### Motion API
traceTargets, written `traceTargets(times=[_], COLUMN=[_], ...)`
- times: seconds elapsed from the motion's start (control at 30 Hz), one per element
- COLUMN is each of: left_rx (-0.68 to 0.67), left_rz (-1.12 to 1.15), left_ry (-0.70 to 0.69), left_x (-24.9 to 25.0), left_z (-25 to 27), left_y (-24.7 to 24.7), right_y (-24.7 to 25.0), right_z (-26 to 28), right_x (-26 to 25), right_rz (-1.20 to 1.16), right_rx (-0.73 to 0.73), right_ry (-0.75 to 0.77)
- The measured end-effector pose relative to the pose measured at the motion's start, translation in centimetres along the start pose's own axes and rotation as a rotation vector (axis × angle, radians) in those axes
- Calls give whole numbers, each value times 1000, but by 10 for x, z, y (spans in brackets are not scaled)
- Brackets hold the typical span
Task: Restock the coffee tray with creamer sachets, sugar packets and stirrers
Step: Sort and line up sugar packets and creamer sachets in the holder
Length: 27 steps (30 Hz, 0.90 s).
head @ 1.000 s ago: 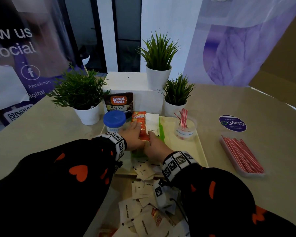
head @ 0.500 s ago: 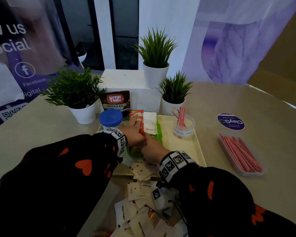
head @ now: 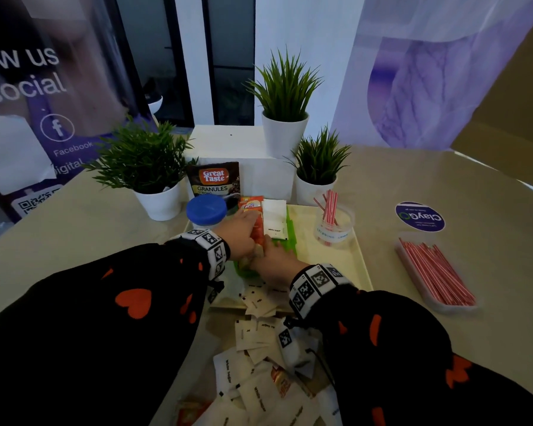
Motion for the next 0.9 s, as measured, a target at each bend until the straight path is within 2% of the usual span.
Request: traceTargets(times=[0.1, 0.13, 0.23, 0.3, 0.43, 0.53, 0.6, 0.8, 0.9], left_rx=[72, 97, 169, 186, 71, -37, -78, -300, -367], left_rz=[110, 110, 65, 53, 77, 29, -29, -196, -278], left_ry=[11, 19, 10, 23, 11, 1, 8, 81, 102], left_x=[-7, -9, -14, -17, -12, -6, -2, 3, 2], left_z=[21, 29, 52, 67, 103, 130, 147, 189, 203], left_y=[18, 24, 39, 44, 30, 7, -8, -53, -66], right_y=[13, 20, 43, 53, 57, 47, 36, 5, -9], right_z=[8, 12, 29, 42, 77, 107, 124, 164, 179], right_x=[3, 4, 11, 10, -2, -10, -10, 3, 14], right_rz=[-408, -466, -491, -473, -393, -357, -283, 86, 216], right_rx=[47, 77, 212, 277, 301, 245, 182, -59, -100], right_ry=[-6, -14, -27, 17, 149, 218, 209, 67, -36])
Point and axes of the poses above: each hand's wrist, its own z-axis away from the middle knuckle, its own y-axis out of the back of the hand, x = y × z, the point moved 8 cm from there along -z, towards the middle knuckle, and after that the axes turned 6 degrees about y, right-handed, at the moved point
